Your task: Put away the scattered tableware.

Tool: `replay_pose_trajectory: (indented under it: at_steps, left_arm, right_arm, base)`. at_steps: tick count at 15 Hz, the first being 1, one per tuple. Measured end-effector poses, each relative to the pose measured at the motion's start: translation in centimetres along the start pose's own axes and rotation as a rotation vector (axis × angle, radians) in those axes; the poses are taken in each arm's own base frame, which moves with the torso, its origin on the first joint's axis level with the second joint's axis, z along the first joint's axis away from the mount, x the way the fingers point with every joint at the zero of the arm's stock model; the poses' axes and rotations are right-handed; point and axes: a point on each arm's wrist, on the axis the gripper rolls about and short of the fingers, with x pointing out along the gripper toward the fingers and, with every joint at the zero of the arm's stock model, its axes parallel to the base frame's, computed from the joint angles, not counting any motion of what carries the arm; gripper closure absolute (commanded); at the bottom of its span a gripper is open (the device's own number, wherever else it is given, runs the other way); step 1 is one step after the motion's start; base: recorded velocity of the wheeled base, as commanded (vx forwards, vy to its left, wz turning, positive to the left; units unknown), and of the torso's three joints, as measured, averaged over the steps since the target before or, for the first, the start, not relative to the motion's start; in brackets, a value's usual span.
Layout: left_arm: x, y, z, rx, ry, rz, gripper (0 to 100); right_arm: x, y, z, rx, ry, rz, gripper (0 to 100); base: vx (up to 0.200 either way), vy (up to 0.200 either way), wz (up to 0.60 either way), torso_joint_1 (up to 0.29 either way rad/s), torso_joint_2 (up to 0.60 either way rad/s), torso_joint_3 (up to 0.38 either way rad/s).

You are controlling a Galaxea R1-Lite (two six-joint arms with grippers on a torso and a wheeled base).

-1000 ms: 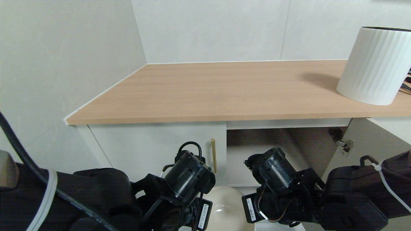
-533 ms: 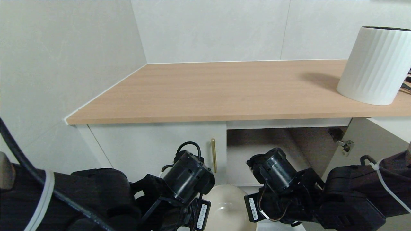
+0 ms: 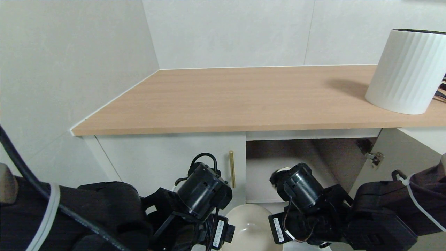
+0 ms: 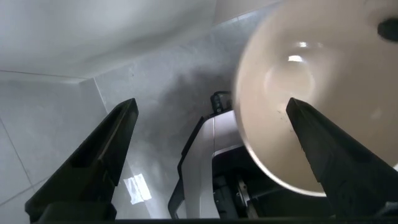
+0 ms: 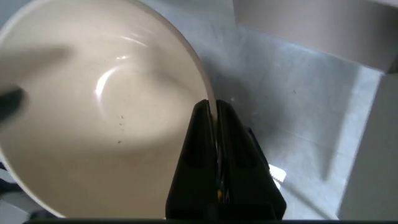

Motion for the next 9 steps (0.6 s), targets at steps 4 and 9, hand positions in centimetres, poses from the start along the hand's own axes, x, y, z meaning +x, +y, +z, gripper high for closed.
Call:
replay_pose_trajectory:
  at_steps: [4, 9]
  left_arm:
    - [0.0, 0.1, 0.1, -0.004, -0.003, 0.002, 0]
    - [-0.1, 0.2, 0.2, -0.007, -0.018, 0.026, 0]
  right_arm:
    - [1.4, -3.2, 0.4, 0.045, 0.026, -0.133, 100]
    - [2.3, -9.0, 1.9, 0.195, 0.011, -0.270, 100]
  base:
    - [0.000, 0.000, 0.00, 0.000, 0.00, 0.000]
    - [0.000, 0.000, 0.00, 0.000, 0.00, 0.000]
